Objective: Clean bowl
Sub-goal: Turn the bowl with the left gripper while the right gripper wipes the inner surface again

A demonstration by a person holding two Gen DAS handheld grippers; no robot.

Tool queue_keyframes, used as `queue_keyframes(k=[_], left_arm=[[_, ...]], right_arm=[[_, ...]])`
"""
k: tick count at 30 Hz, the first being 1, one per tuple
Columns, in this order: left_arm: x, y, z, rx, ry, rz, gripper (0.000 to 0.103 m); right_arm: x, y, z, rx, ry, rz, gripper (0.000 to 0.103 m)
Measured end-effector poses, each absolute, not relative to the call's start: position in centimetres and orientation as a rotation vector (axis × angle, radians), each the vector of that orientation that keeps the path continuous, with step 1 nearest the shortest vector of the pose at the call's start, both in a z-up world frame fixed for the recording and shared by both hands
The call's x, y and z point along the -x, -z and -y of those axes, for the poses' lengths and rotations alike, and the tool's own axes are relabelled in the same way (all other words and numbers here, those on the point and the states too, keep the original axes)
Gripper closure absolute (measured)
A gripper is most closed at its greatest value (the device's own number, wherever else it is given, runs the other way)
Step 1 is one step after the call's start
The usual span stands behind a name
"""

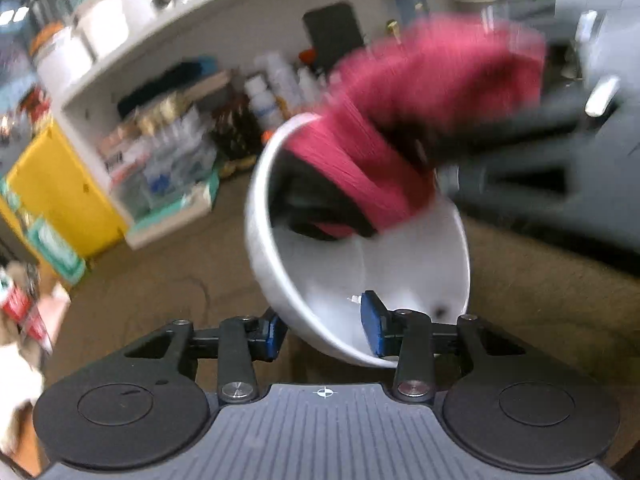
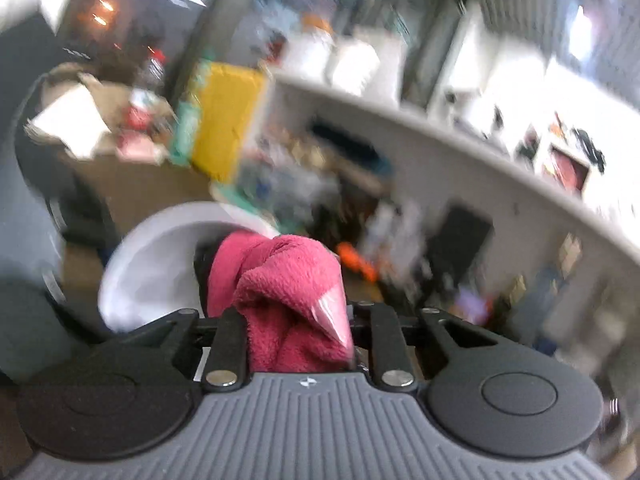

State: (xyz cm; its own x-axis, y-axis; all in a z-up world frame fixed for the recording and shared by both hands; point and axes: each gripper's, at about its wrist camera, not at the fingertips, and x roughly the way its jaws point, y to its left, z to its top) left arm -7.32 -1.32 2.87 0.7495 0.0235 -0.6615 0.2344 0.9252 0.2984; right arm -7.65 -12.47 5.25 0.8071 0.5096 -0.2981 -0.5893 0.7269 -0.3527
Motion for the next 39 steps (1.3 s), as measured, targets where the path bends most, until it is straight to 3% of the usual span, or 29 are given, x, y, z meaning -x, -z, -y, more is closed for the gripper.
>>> queue_keyframes(k=[3, 6, 10, 14, 16, 18, 20, 27, 35, 39], left_arm=[[7.3, -3.1, 1.0, -0.367, 0.116, -0.717, 0.067], [7.3, -3.3, 0.8, -0.363, 0.113, -0.714, 0.071], [7.0, -4.7, 1.7, -0.387, 0.112, -0.674, 0.067], [5.2, -6.2, 3.9, -0.486, 0.081, -0.632, 0.067], [4.1, -6.6, 4.4, -0.514, 0.074, -0.614, 0.073], [3.2, -6.6, 4.9, -0.532, 0.092, -0.624, 0.087], [3.3, -6.4, 5.3, -0.57, 0.108, -0.623, 0.087], [5.8, -4.4, 4.6, -0.577, 0.111, -0.648, 0.071], [6.3, -3.2, 3.1, -0.524, 0.091, -0.675, 0.071], [6.4, -3.2, 2.9, -0.507, 0.094, -0.673, 0.072]], right_arm=[[9.7, -6.4, 11.9, 0.488, -0.65, -0.118, 0.084], [9.7, -4.7, 12.8, 0.514, -0.639, -0.194, 0.084], [8.9, -0.4, 14.1, 0.545, -0.604, -0.307, 0.083], [8.6, 0.0, 14.8, 0.51, -0.595, -0.353, 0.083], [8.3, -0.2, 15.1, 0.487, -0.596, -0.368, 0.083], [8.0, -0.5, 15.5, 0.457, -0.599, -0.389, 0.083], [7.6, -0.6, 15.7, 0.433, -0.597, -0.411, 0.083], [4.7, -2.0, 15.6, 0.363, -0.524, -0.382, 0.082], [6.8, -4.7, 12.3, 0.425, -0.673, -0.214, 0.082], [9.6, -4.6, 12.7, 0.454, -0.715, -0.242, 0.082]])
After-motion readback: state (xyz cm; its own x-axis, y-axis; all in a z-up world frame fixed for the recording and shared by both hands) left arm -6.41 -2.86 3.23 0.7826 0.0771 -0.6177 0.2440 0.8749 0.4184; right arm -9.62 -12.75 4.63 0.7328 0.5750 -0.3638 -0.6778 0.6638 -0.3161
